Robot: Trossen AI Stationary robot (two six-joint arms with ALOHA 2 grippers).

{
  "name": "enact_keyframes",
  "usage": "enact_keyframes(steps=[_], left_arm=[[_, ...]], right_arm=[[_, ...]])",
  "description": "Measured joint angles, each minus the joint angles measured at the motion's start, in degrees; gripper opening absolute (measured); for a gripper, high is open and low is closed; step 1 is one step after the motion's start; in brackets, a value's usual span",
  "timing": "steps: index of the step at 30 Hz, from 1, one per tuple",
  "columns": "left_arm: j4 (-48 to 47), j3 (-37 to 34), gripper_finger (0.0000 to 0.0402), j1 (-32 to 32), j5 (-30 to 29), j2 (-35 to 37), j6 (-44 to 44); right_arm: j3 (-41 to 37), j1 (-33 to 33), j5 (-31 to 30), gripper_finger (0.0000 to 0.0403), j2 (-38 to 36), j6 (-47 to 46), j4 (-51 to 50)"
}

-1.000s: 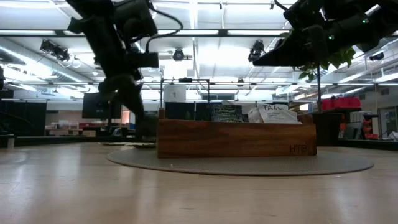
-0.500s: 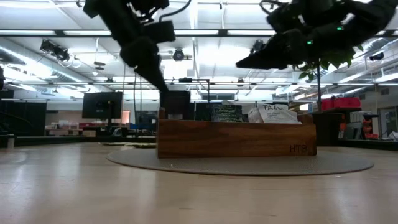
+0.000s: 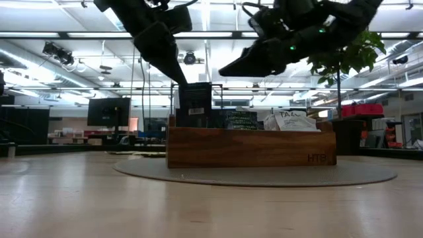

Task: Pick & Place Tea
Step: Put the purple tea bag into the middle section of the wooden organizer

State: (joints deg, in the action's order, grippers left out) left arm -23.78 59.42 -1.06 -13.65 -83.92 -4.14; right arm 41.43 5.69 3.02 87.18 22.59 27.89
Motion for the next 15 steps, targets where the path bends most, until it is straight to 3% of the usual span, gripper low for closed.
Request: enact_keyframes(steps=[15], left_arm=[[1.13, 0.00, 0.0001, 0.00, 0.83, 0.00, 0.00]], right_arm=[[8.74, 0.44, 4.12, 0.0206, 8.62, 0.48, -4.66]])
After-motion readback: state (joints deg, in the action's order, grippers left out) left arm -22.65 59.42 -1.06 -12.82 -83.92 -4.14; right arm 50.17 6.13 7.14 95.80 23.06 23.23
